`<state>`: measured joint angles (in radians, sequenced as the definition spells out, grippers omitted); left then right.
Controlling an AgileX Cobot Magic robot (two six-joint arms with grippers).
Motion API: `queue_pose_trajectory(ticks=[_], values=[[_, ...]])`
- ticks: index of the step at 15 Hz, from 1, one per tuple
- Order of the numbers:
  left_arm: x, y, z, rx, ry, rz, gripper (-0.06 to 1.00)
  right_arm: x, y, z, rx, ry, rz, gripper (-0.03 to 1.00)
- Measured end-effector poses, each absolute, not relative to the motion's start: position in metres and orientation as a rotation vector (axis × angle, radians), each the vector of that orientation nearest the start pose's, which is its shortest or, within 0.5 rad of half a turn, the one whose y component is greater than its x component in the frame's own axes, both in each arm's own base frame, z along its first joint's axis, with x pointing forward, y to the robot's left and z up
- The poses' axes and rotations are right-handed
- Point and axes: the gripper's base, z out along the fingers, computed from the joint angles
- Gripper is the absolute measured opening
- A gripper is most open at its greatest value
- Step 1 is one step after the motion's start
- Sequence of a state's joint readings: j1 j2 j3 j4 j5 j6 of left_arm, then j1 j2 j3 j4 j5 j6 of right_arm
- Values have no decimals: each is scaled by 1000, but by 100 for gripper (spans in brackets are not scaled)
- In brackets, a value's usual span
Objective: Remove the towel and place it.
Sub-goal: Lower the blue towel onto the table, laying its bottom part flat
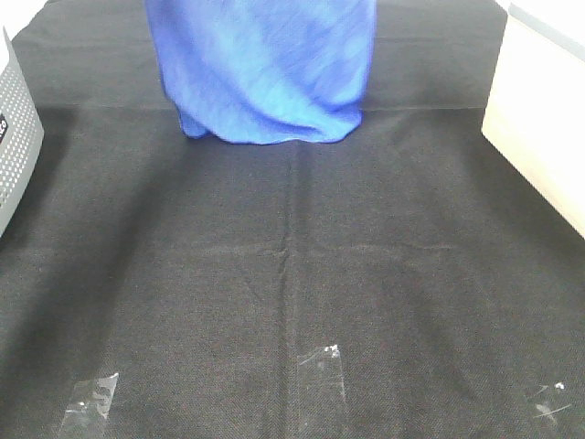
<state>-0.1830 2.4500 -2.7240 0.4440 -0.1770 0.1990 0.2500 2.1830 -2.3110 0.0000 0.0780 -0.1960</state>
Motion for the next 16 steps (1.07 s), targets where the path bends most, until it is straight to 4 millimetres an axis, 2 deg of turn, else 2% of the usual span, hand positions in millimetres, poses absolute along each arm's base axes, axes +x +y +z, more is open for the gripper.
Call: queue_pose_trajectory(ticks=[2,3,4,8,12,13,16], values=[[539,-116,420,486,1092,354,0,506,130,412,-318,1531,86,1],[538,-118,419,485,1132,351,0,504,130,413,-321,1553,90,1],[532,-124,423,483,1243,341,0,494,128,420,-336,1624,98,1],[491,-133,446,524,1609,275,0,457,121,449,-374,1776,124,1],[447,-128,457,611,1939,133,0,420,118,466,-416,1944,207,1],[432,-126,463,580,2018,71,0,403,118,471,-445,2025,262,1],[426,-126,469,479,2046,-17,0,388,118,468,-494,2146,303,1]])
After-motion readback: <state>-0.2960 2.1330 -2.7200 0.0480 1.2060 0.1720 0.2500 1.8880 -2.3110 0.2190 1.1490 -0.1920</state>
